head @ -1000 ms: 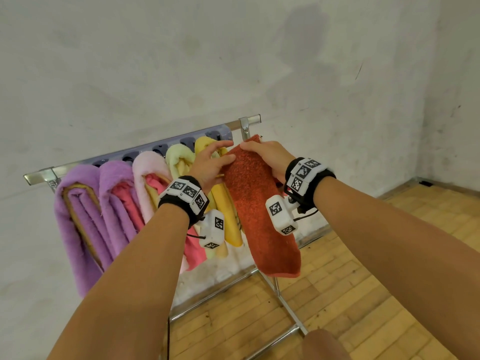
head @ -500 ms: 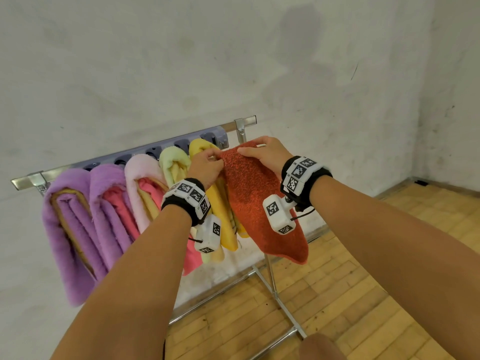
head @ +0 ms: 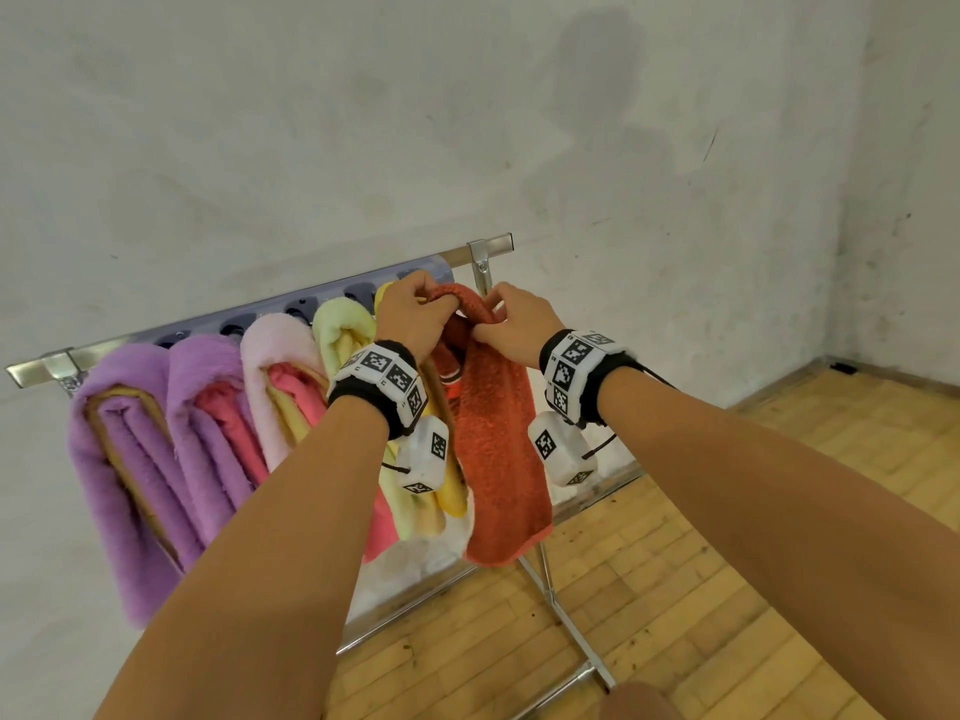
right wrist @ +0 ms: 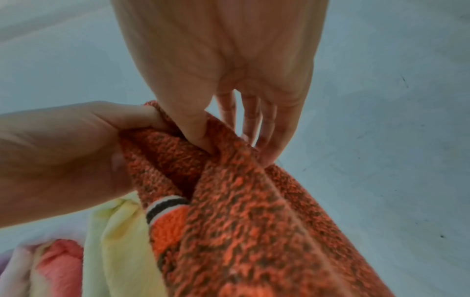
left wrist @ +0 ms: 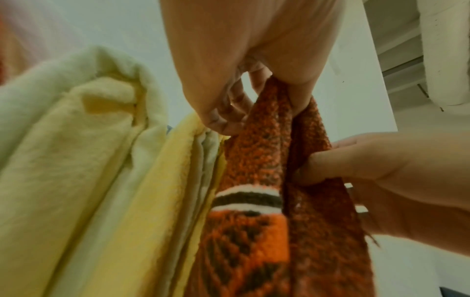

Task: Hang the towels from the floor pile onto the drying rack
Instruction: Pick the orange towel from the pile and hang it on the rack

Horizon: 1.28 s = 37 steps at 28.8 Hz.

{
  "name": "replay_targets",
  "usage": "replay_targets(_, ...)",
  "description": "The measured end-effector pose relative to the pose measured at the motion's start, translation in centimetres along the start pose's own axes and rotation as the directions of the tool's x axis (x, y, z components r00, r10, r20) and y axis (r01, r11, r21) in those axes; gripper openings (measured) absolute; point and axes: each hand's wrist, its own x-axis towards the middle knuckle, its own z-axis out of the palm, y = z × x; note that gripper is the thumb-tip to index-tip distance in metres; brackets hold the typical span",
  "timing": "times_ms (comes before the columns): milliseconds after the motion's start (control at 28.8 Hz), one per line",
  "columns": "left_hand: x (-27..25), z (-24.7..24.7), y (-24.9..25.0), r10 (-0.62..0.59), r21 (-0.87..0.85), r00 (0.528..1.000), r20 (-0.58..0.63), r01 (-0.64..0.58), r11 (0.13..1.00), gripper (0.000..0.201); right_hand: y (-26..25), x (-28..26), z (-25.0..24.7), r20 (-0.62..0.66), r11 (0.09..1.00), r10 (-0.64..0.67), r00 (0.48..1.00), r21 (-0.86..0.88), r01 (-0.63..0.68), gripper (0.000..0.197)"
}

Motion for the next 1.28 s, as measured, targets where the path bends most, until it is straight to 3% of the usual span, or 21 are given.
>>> replay_targets(174, 0.1, -0.5, -0.6, -0.043, 0.047, 0.999, -0.007, 0.044, 0.998, 0.017, -0.2, 0.7, -0.9, -0.045, 0.994, -0.016, 0.999, -0.104, 0.011, 0.020)
replay_targets(312, -0.3, -0.5, -0.6, -0.097, 0.066, 0.972, 0.215, 0.085, 0.994, 0.030, -0.9, 0.9, -1.5, -0.092, 0.991, -0.131, 0.987, -0.017, 0.129, 0.025)
replay_targets(382, -0.6, -0.1, -0.4, -0.095, 0.084, 0.961, 0.258, 0.076, 0.994, 0.027, -1.1, 0.7, -1.6, -0.110, 0.987, -0.138, 0.984, 0.061, 0.145, 0.029)
replay_targets(486, -0.3, 0.4, 0.1, -0.058, 0.069, 0.986, 0.158, 0.047, 0.997, 0.017, -0.2, 0.6, -1.5, -0.142, 0.995, -0.073, 0.987, 0.058, 0.081, 0.031)
replay_targets(625, 0.3, 0.5, 1.0, -0.045, 0.024, 0.995, 0.086, 0.043, 0.999, 0.012, 1.2, 0.8, -1.1, -0.015, 0.995, 0.058, 0.998, -0.081, -0.059, 0.028)
replay_targets(798, 0.2, 0.6, 1.2, -0.050, 0.065, 0.978, 0.201, 0.037, 0.997, 0.042, 0.1, 1.6, -1.9, -0.161, 1.000, -0.015, 0.987, 0.006, 0.016, 0.017)
replay_targets(903, 0.5, 0.9, 1.1, 0.018, 0.192, 0.990, 0.140, -0.045, 0.980, 0.026, -0.6, 2.3, -2.1, -0.193, 0.999, -0.042, 0.980, 0.013, 0.045, 0.023)
replay_targets(1041, 1.9, 1.1, 1.2, 0.019, 0.237, 0.998, 0.065, -0.034, 0.971, 0.016, -0.5, 3.2, -1.9, -0.024, 0.995, -0.032, 0.999, -0.097, 0.029, 0.022)
replay_targets(1146, 3.3, 1.2, 1.1, 0.018, 0.287, 0.999, 0.036, -0.027, 0.957, 0.018, -1.0, 4.7, -2.2, -0.056, 0.992, -0.068, 0.996, -0.114, 0.062, 0.020)
replay_targets(1284, 4.9, 1.0, 0.6, 0.007, 0.340, 0.999, -0.034, 0.005, 0.940, 0.021, -1.3, 6.8, -2.3, 0.037, 0.981, -0.069, 0.997, -0.176, 0.075, 0.031)
